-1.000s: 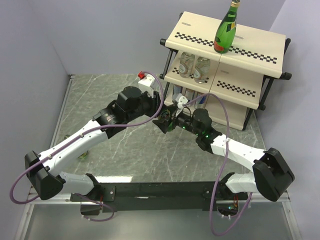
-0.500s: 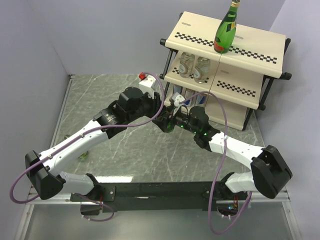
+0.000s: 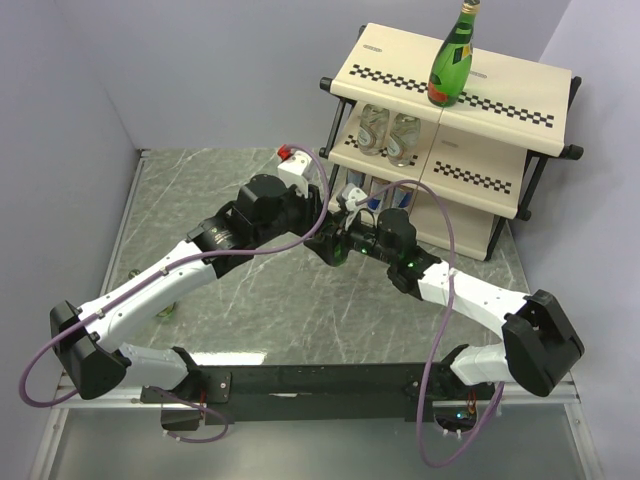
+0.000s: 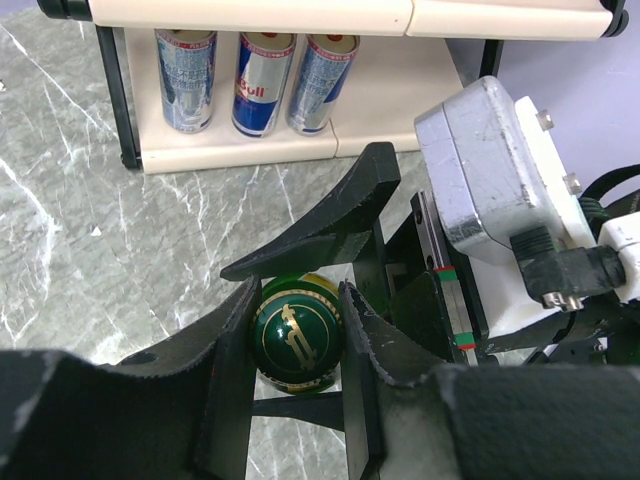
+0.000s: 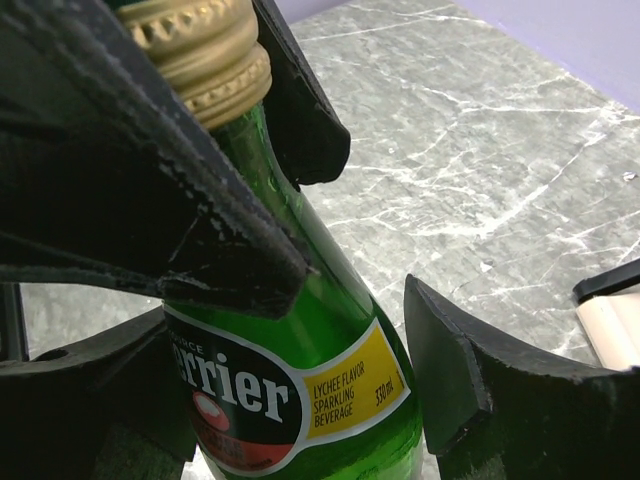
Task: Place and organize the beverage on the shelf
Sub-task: Place the drink on the shelf.
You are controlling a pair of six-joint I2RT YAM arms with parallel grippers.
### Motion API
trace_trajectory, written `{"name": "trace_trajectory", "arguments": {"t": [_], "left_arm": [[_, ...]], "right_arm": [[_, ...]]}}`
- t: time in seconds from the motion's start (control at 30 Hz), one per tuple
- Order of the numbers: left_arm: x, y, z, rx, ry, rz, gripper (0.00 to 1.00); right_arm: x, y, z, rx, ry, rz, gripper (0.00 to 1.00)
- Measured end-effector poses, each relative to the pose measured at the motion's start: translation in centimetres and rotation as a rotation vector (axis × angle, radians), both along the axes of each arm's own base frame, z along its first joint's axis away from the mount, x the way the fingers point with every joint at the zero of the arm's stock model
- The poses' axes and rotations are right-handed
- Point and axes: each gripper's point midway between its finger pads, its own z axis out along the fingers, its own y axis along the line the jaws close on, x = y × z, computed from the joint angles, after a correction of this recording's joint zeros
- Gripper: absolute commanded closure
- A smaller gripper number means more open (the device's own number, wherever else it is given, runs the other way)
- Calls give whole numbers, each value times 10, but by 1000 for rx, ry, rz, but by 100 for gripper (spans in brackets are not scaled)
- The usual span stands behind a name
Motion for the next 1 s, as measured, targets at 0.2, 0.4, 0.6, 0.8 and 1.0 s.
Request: {"name": "trace_trajectory", "arguments": {"t": [0.2, 0.4, 0.6, 0.8, 1.0], "left_arm": [[1, 0, 1, -7, -3, 3, 100], [2, -4, 8, -40, -11, 7, 87], [3, -5, 9, -52, -13, 8, 71], [3, -5, 10, -57, -14, 8, 100], [3, -6, 11, -58, -16, 6, 100]], "right_arm": [[0, -1, 2, -3, 0, 5, 100], [1, -6, 8, 7, -11, 2, 100], [2, -7, 9, 11, -13, 6, 100], [3, -9, 10, 13, -15, 2, 100], [1, -9, 10, 14, -11, 14, 62]]}}
